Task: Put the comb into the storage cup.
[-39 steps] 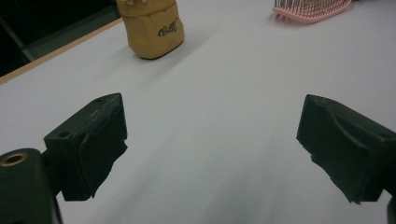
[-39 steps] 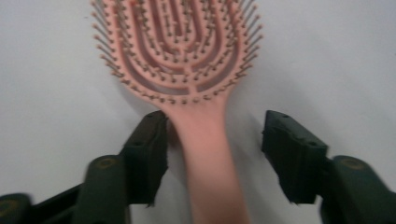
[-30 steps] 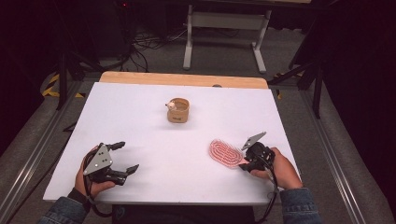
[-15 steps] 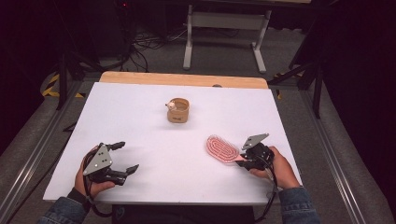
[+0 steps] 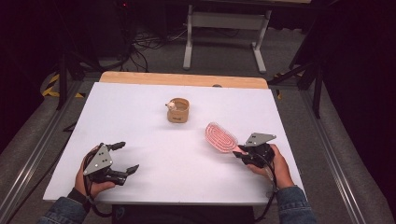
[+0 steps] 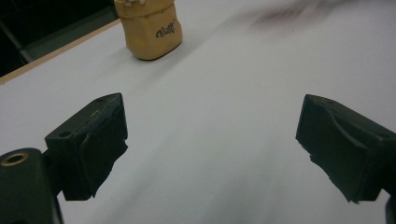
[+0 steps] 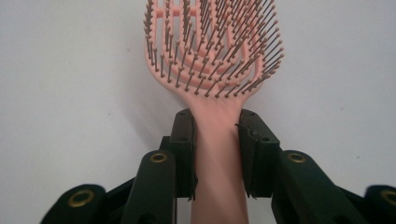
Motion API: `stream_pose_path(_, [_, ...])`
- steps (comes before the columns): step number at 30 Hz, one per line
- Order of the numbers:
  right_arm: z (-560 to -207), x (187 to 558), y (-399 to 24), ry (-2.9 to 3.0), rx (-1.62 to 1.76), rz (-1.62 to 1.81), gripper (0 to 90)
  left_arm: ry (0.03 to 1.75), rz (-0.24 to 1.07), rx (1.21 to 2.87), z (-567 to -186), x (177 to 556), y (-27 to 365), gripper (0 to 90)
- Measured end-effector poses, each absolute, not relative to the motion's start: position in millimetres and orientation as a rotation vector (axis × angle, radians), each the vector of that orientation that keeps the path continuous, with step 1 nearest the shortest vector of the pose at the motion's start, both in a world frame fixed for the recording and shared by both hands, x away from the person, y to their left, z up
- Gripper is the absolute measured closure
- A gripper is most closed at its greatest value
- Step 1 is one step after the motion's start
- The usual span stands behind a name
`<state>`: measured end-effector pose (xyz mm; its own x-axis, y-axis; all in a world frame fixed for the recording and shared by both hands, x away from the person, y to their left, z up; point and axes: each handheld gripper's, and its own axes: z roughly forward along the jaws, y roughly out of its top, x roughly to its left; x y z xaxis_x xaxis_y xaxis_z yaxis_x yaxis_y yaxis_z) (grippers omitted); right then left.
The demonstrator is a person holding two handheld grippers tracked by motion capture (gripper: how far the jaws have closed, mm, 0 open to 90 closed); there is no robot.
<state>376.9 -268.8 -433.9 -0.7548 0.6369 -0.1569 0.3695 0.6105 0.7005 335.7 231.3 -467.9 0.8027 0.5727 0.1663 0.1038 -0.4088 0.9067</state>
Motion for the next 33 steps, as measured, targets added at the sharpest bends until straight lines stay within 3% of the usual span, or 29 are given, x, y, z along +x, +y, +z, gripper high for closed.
stream_pose_path(13, [-420.5, 367.7, -266.1, 2.244, 0.839, 1.132, 69.8, 0.511, 0.557, 1.945, -468.9, 336.2, 230.8, 9.7])
stream_pose_path(33, [-433.1, 351.8, -216.6, 2.196, 0.768, 1.191, 69.9, 0.515, 0.557, 1.942, -468.6, 336.3, 229.5, 9.1])
